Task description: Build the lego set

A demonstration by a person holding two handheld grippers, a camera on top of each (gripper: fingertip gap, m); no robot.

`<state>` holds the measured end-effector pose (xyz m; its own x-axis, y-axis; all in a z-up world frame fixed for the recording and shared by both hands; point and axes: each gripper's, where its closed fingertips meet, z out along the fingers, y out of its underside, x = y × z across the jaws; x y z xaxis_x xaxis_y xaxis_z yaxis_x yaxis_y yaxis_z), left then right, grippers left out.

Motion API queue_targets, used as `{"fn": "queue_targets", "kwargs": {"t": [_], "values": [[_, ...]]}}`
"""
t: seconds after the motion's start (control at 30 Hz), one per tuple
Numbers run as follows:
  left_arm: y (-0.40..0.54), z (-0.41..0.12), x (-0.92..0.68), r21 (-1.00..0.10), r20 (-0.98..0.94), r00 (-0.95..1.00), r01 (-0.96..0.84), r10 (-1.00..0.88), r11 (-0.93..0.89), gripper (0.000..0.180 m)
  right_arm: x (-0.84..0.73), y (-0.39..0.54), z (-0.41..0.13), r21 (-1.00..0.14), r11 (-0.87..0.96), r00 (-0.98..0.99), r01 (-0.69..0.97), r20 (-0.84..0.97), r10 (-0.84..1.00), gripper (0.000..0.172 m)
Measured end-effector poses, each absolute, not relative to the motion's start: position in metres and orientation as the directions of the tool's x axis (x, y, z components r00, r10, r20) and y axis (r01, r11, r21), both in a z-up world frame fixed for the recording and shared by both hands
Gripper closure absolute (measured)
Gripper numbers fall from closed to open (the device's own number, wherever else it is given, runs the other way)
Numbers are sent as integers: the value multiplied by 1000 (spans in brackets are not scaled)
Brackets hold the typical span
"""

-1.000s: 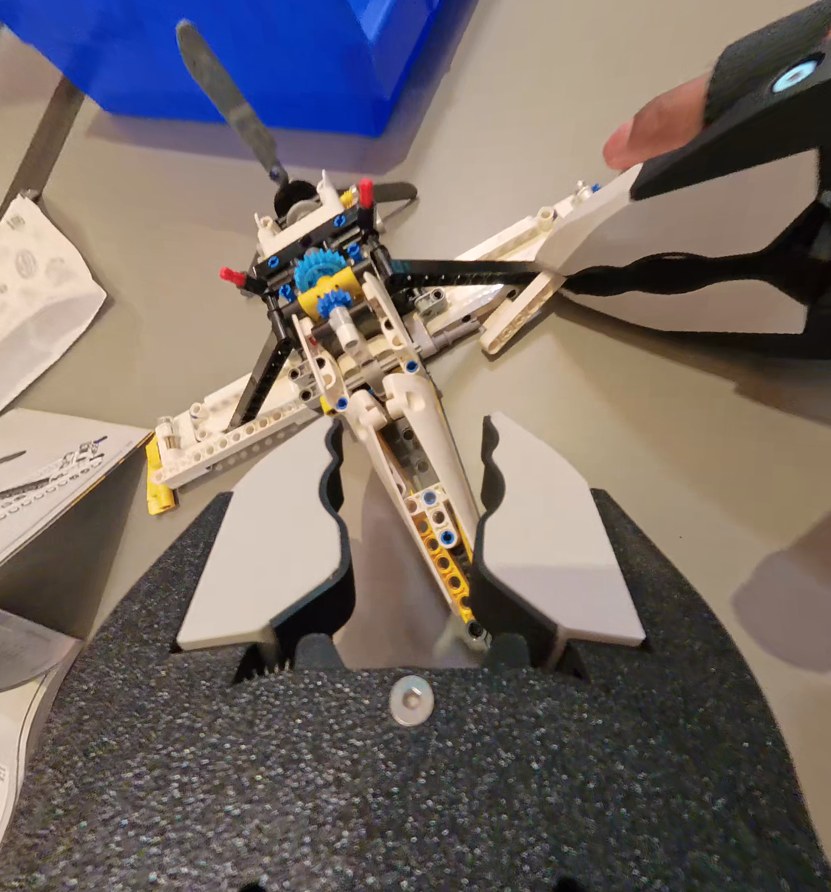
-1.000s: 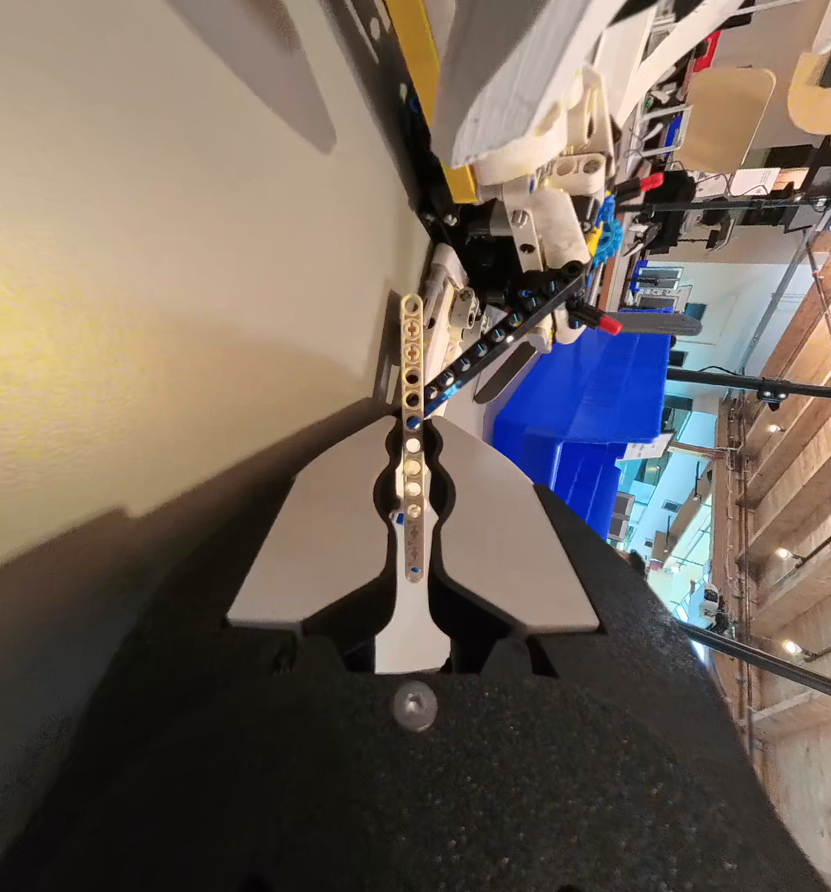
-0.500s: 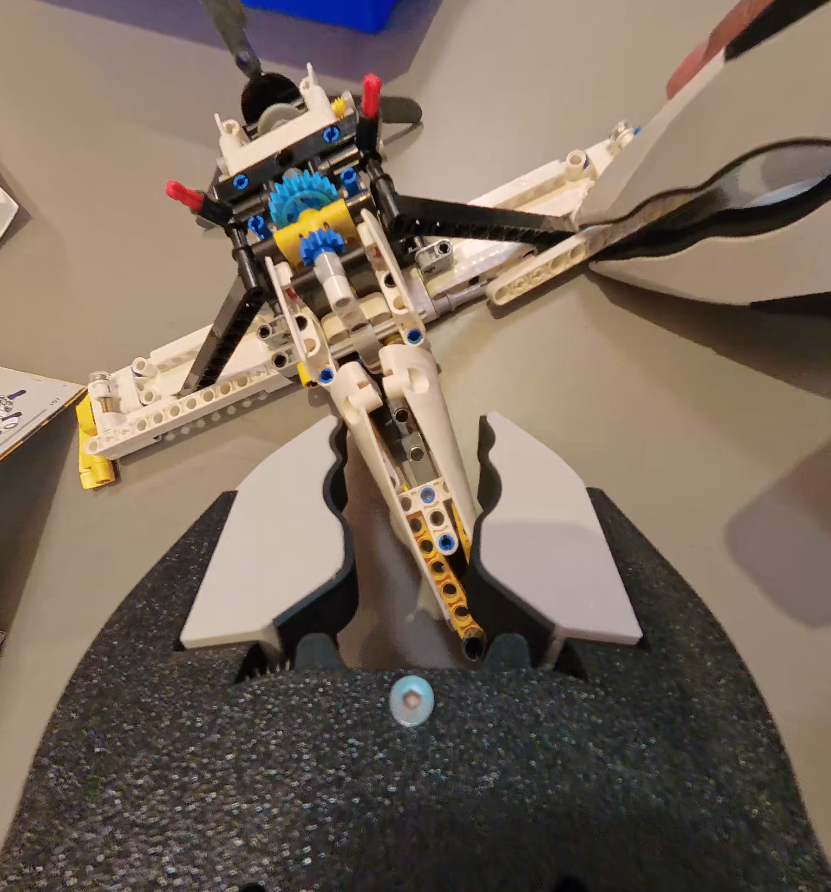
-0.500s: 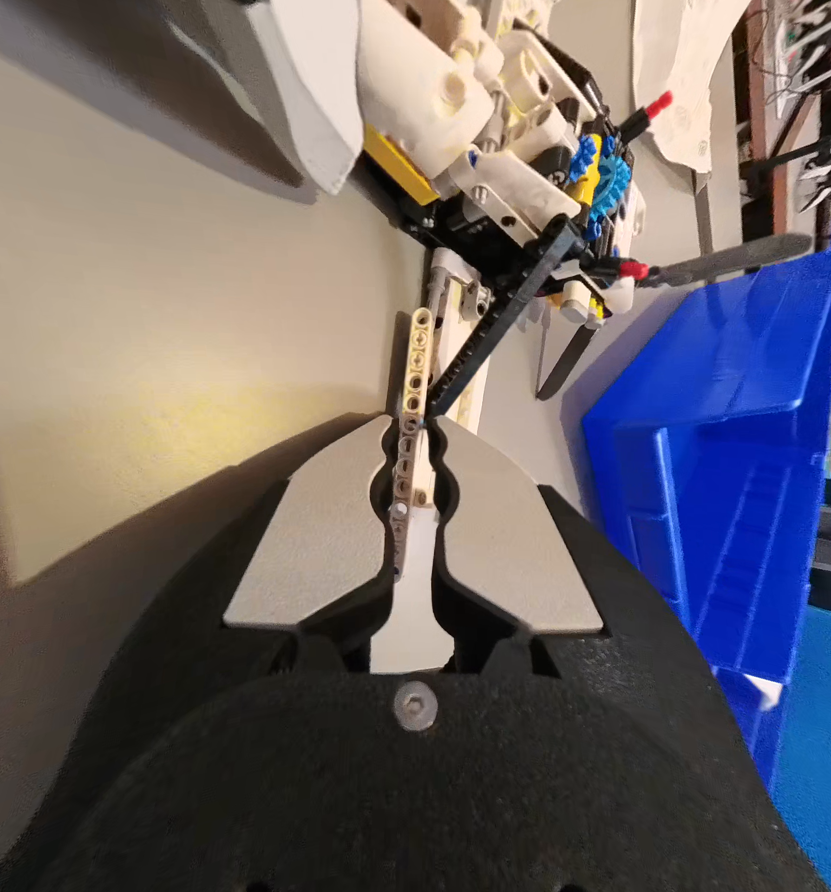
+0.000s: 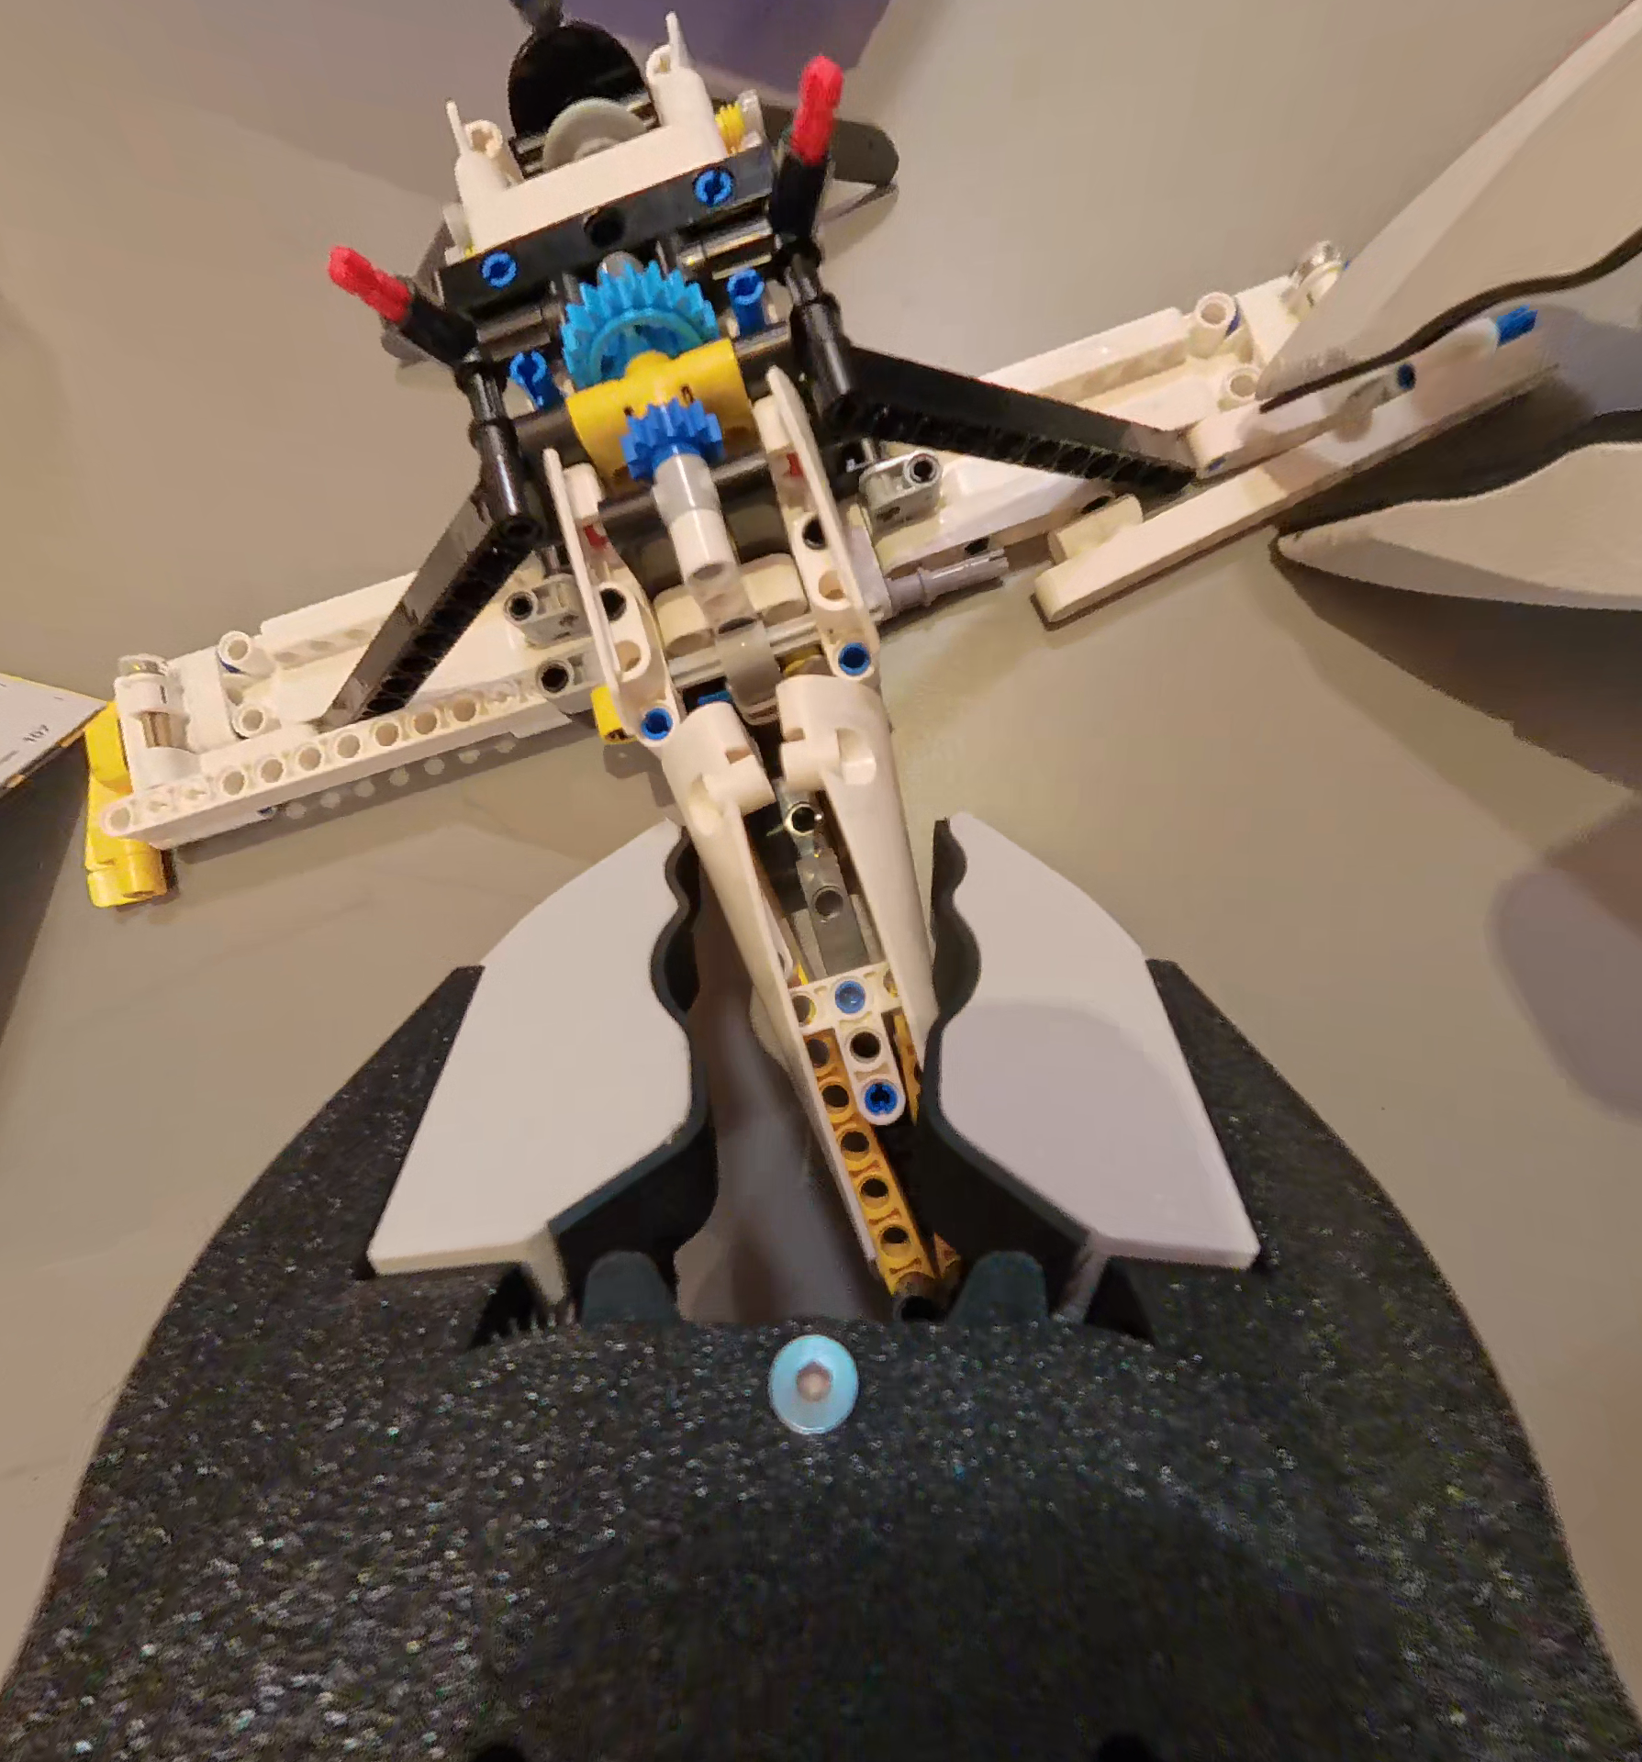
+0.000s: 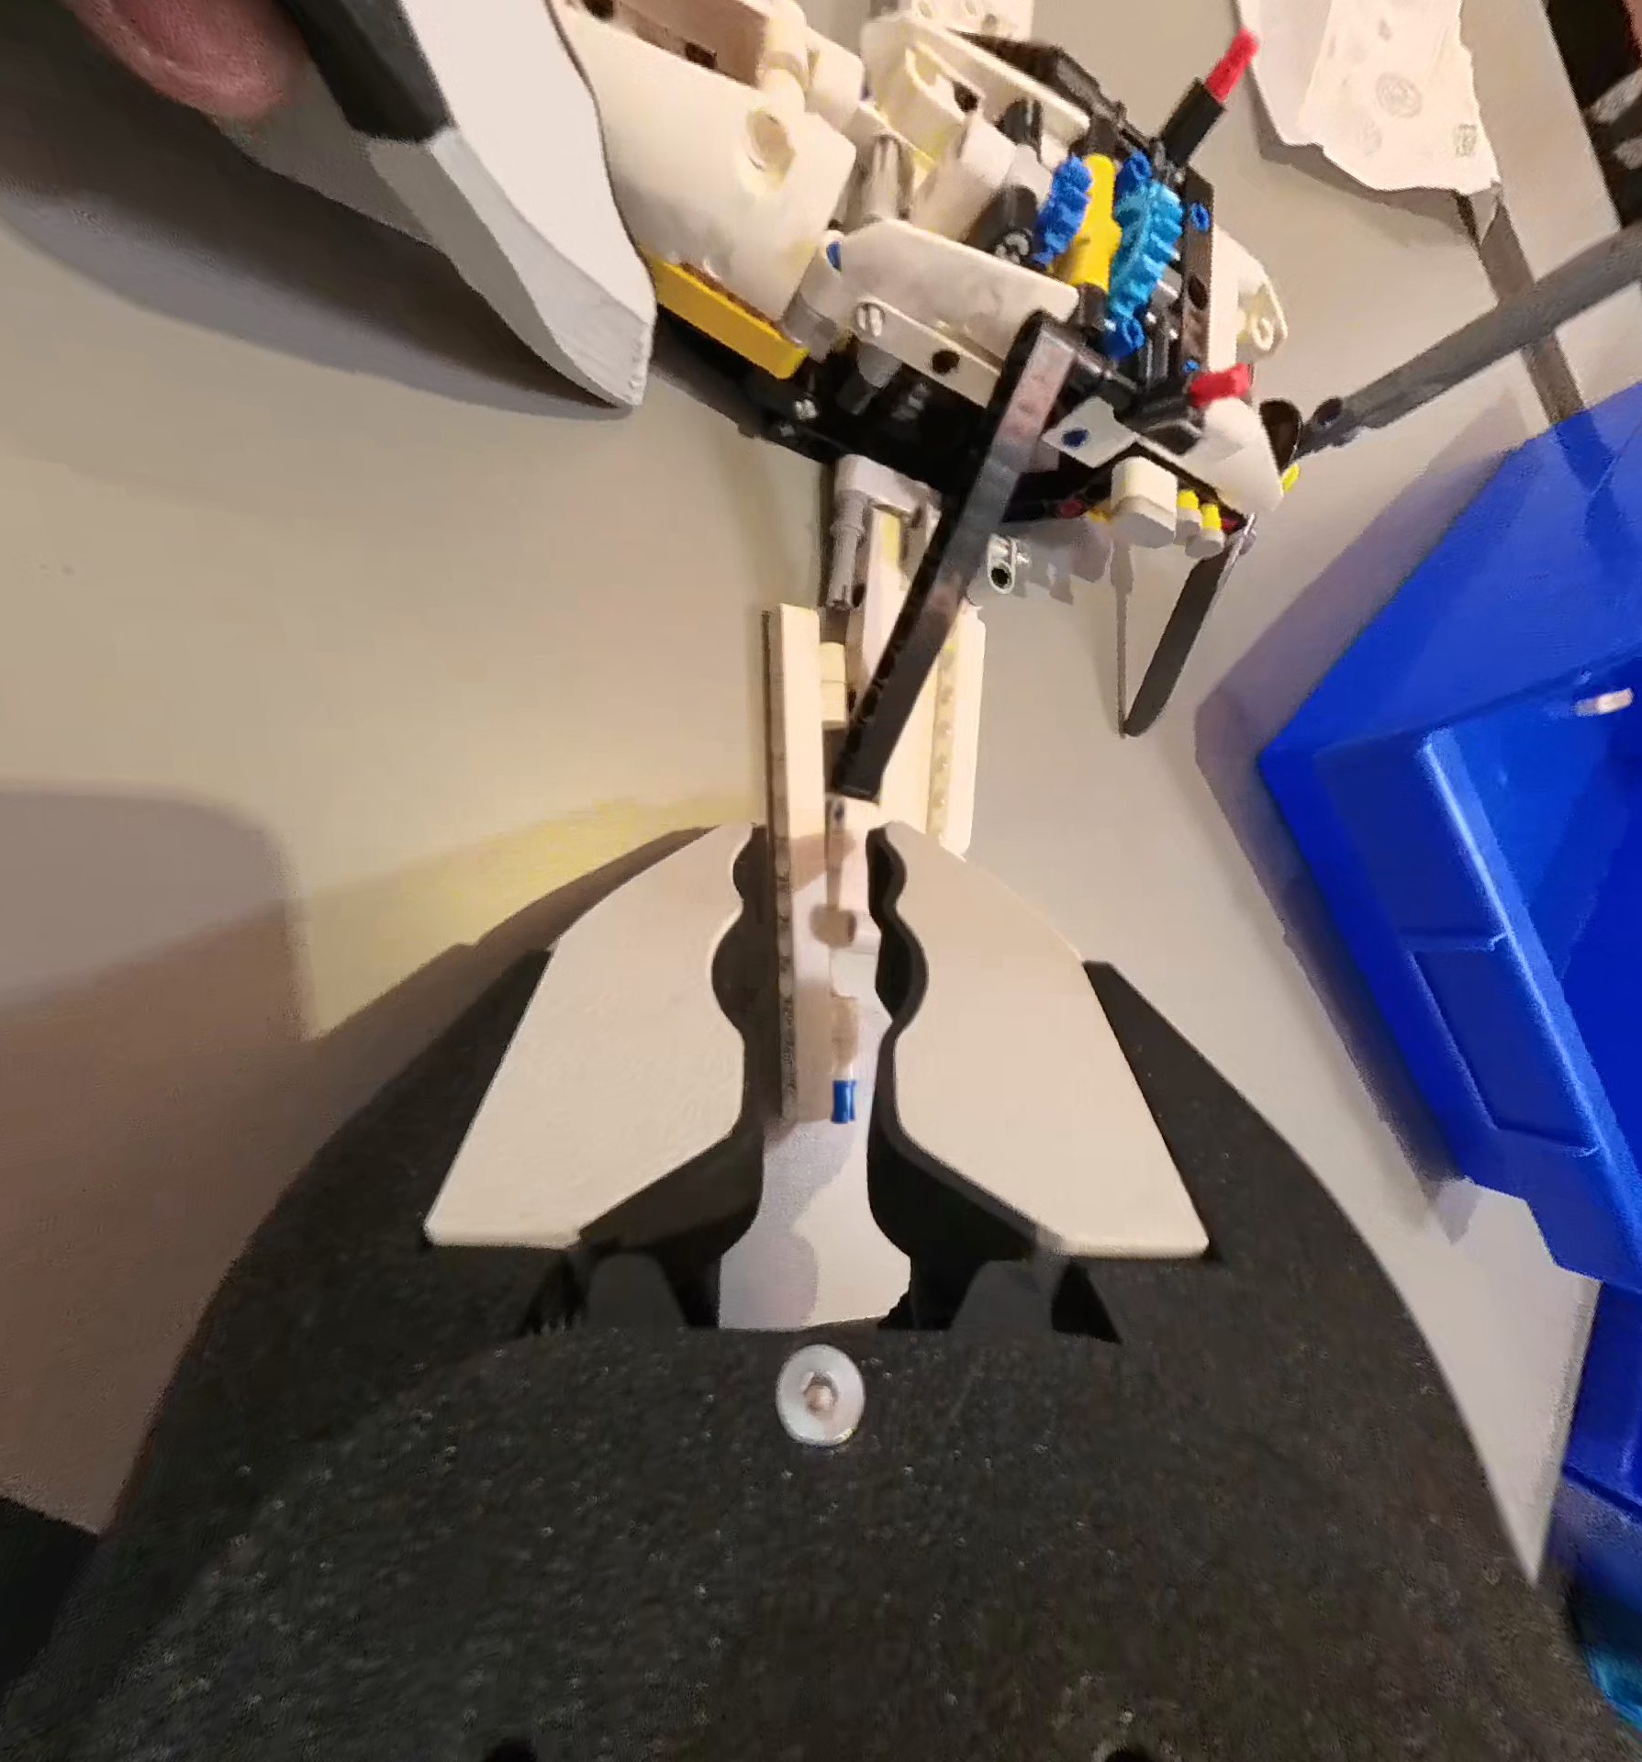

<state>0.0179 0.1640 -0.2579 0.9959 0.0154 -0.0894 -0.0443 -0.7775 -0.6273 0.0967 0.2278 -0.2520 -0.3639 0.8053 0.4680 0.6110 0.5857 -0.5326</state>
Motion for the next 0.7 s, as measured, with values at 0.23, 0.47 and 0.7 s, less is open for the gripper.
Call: {"fn": "queue_targets", "kwargs": {"t": [0.23,0.47,0.7], "values": [[169,-253,17,-612,-64,998,-22,22,-791,134,99,229,-254,-551,540,-389,636,375,841,151],[178,-256,15,-593,-73,997,-19,30,-805,132,97,227,-254,-561,519,-386,645,346,855,154],[180,-257,13,-588,-70,995,11,65,-809,136,94,230,-255,-565,485,-362,668,323,875,154]]}}
